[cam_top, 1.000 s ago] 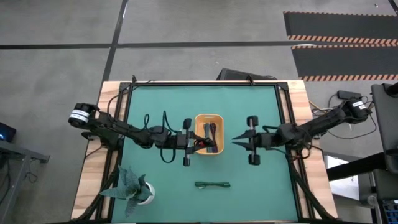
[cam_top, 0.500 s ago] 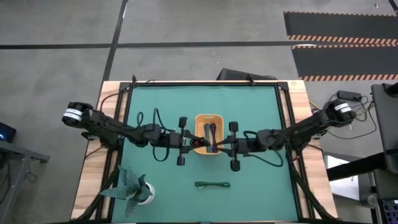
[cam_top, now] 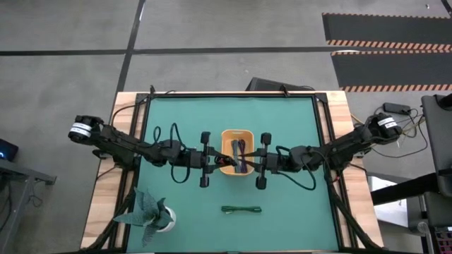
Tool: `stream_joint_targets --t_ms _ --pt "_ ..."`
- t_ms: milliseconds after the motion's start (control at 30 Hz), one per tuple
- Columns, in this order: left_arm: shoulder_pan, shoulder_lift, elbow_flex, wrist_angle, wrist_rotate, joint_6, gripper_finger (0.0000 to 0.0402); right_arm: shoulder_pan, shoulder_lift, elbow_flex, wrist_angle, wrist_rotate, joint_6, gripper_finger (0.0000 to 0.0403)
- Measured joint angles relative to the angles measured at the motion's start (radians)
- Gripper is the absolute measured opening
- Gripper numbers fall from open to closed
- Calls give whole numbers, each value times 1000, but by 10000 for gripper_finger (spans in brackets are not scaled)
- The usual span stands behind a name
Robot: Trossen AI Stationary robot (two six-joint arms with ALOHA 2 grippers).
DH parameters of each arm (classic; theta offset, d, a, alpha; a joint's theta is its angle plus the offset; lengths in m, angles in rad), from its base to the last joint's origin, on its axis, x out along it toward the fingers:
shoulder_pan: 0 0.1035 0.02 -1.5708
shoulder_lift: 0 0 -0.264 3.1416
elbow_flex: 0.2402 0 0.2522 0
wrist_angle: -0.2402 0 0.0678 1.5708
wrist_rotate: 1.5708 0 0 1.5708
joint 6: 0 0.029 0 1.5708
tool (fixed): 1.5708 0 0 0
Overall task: Pick and place USB-C Cables
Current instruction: Put the black charger cable into the yellow bin
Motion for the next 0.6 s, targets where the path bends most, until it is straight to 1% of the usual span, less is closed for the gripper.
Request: stream_joint_targets --t_ms 100,200,300,433,600 --pt "0 0 -3 -1 -46 36 75 0 -10 0 1 1 11 49" --pt "1 0 -4 -7 -71 45 75 0 -13 0 3 8 34 69" --pt "1 0 -5 -12 -108 72 75 0 -13 0 3 8 69 105" --pt "1 2 -5 -14 -176 98 75 0 -3 0 18 15 115 162" --pt "1 3 -6 -4 -193 123 75 -2 39 -1 98 105 146 227"
